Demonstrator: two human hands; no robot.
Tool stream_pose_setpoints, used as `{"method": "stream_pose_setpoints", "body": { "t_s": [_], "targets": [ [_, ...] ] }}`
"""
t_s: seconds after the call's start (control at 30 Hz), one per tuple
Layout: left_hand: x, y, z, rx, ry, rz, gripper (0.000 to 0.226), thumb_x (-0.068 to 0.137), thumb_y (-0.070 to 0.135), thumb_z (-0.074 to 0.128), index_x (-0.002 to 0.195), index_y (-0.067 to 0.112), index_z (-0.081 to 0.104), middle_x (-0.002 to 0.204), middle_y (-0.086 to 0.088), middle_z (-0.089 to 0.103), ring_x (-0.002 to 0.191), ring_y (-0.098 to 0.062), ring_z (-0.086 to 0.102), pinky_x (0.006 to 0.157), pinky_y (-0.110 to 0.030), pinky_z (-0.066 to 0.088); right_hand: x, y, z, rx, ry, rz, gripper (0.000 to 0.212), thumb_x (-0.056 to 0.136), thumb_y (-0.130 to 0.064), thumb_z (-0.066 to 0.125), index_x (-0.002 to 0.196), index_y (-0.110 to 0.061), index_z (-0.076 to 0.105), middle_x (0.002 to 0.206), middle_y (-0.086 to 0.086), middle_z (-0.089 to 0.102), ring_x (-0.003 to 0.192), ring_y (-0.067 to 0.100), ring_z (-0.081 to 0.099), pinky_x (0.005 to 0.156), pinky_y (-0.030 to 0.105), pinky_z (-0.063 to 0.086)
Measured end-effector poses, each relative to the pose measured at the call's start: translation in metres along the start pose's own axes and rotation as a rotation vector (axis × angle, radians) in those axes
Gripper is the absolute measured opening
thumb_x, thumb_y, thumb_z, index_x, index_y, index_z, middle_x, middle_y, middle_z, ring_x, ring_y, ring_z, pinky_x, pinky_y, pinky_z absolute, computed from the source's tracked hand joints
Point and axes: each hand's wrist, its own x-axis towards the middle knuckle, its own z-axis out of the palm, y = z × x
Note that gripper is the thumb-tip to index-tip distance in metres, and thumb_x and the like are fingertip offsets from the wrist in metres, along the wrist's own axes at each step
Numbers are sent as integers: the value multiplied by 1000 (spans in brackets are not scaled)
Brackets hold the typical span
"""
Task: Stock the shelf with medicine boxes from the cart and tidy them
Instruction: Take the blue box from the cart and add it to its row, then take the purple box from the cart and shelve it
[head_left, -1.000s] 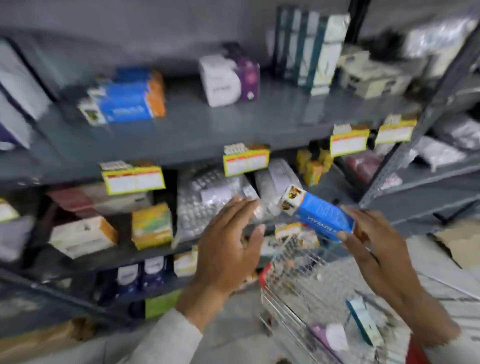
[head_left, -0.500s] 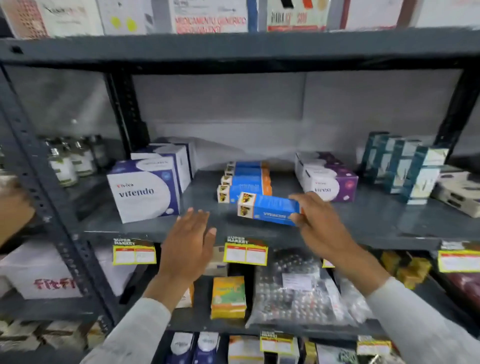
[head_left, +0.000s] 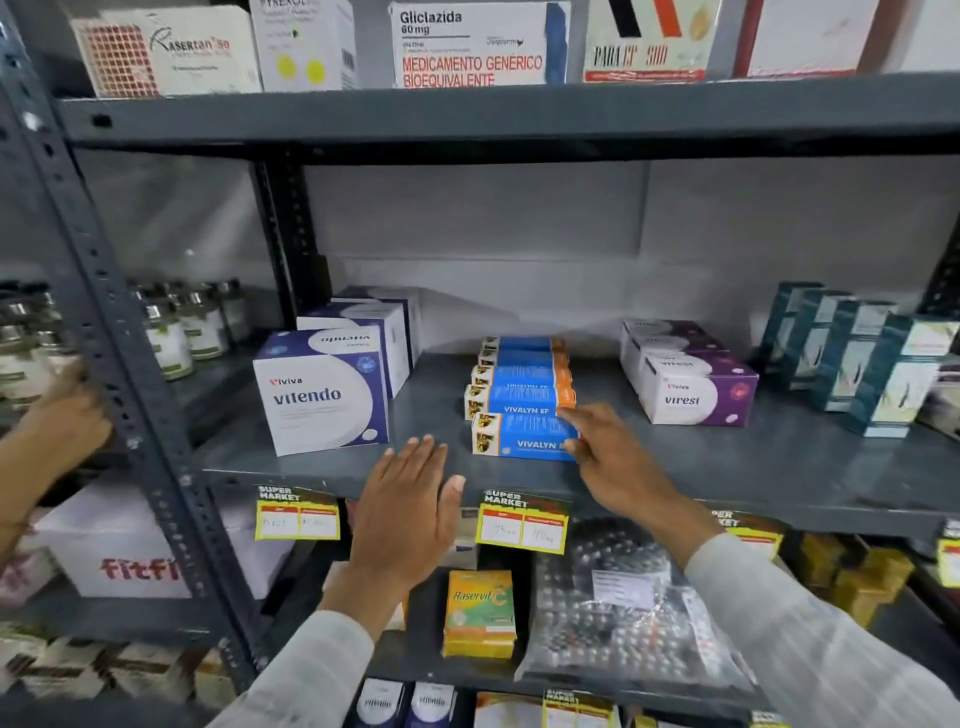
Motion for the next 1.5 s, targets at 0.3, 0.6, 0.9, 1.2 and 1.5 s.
{"method": "stream_pose_setpoints", "body": {
  "t_s": [0.3,0.6,0.9,1.2,1.5],
  "targets": [
    [-27,61,0,-278,279,108,53,105,34,47,153,13,47,160,-6,48,155,-19,33,128,-43,26,-92,15,-24,96,460,-178,34,99,1,56,128,-8,70,128,1,65,120,7,57,108,9,36],
    [-160,216,140,-432,-223,446,49,99,30,62,145,15,58,153,-7,57,145,-27,50,117,-49,42,-290,161,1,118,221,227,35,87,7,58,112,-9,77,113,7,75,109,21,70,97,33,55],
    [-252,328,274,-237,-954,484,64,105,46,40,162,19,28,170,-6,31,157,-27,26,128,-44,17,-492,322,29,139,-126,1019,34,86,3,72,118,-8,76,119,15,77,111,34,73,101,38,53],
    [-299,356,336,-63,-1137,450,63,103,52,36,160,23,34,168,-3,37,157,-24,26,128,-45,17,-595,366,102,54,-606,992,65,83,-10,77,144,-9,56,139,18,62,124,37,63,99,34,50],
    [-308,342,358,-14,-1155,438,71,90,58,34,154,29,46,162,2,47,152,-21,37,124,-43,25,-646,396,208,-81,-672,803,91,78,-1,75,157,-11,30,158,16,43,141,36,45,103,47,55]
  ]
}}
